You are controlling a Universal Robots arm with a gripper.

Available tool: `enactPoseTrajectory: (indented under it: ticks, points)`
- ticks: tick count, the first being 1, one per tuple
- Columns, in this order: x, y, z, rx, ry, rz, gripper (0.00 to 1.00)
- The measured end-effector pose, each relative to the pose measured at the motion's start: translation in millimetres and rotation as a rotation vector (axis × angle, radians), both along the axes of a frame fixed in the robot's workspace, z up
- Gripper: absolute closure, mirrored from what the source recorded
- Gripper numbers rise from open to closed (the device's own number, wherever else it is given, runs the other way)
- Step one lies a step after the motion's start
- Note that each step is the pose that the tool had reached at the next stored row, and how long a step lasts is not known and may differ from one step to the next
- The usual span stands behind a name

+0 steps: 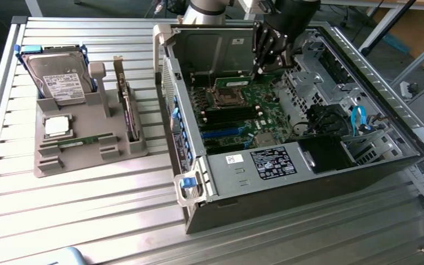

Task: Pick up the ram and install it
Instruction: 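Insert the ram into the slot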

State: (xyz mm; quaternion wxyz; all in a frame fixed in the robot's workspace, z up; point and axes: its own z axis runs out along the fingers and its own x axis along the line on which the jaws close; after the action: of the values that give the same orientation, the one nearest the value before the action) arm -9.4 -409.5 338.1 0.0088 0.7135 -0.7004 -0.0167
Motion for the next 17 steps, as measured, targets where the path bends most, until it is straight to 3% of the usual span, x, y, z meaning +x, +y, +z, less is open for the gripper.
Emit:
enactPoseTrajectory:
  ticks: [17]
  points:
    - [0.0, 0.0, -7.1, 0.0000, 0.0000, 0.000, 0.88]
